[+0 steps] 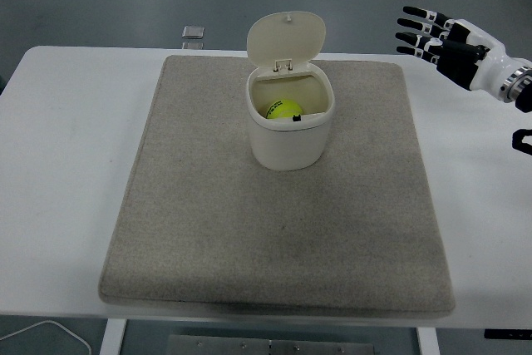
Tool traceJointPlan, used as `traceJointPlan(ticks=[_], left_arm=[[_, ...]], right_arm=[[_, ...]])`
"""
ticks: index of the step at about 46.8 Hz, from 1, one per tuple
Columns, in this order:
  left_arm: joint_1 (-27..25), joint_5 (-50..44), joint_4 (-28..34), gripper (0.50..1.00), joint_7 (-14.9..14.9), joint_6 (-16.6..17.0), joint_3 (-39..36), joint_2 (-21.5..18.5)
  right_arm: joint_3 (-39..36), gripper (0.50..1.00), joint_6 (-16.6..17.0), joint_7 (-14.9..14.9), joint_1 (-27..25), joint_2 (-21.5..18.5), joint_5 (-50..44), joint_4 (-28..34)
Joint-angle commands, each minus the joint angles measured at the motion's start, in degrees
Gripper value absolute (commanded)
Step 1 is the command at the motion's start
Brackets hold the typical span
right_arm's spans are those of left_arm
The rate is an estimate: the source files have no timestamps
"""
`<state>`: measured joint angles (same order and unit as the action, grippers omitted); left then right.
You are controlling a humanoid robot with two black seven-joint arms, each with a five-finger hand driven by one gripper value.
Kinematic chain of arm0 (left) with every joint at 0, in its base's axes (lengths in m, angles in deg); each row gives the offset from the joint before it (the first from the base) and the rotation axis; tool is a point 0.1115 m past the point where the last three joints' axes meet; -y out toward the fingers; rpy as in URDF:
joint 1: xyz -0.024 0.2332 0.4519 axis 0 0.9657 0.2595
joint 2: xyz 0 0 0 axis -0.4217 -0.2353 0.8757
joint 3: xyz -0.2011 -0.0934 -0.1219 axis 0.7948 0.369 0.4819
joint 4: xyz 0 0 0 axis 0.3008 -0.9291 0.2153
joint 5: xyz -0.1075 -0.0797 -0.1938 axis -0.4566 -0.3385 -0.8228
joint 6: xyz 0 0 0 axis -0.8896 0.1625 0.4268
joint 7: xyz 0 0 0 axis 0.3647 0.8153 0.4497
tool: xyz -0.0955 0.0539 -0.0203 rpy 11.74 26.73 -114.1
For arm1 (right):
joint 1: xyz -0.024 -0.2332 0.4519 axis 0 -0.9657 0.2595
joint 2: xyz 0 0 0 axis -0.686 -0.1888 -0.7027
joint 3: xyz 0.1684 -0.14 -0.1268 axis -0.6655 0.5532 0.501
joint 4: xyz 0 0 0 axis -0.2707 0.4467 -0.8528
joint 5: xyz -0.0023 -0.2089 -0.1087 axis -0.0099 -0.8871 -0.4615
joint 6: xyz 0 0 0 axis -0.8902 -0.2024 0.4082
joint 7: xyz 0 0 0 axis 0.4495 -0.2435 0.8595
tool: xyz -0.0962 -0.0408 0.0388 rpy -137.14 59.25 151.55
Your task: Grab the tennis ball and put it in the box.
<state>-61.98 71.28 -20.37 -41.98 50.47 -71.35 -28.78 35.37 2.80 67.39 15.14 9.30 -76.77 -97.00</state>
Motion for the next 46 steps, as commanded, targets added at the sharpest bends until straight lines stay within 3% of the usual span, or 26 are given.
traceJointPlan(ticks=[1,2,3,46], left_arm=[[0.00,0.00,0.00,0.992,0.00,0.00,0.00,0.00],[0.00,0.00,0.00,0.992,0.00,0.00,0.00,0.00],[0.00,0.00,0.00,0.992,0.00,0.00,0.00,0.00],[0.00,0.00,0.00,0.992,0.00,0.00,0.00,0.00]], right_arm=[[-0.04,0.889,-0.02,-0.26,-0.04,-0.09,-0.09,-0.06],[-0.04,0.929,-0.02,-0.35,-0.04,-0.09,-0.26,-0.06],[-0.04,0.932,-0.02,-0.35,-0.13,-0.18,-0.52,-0.06],[-0.30,0.934,0.07,-0.61,-1.97,-1.50,-0.52,0.02]])
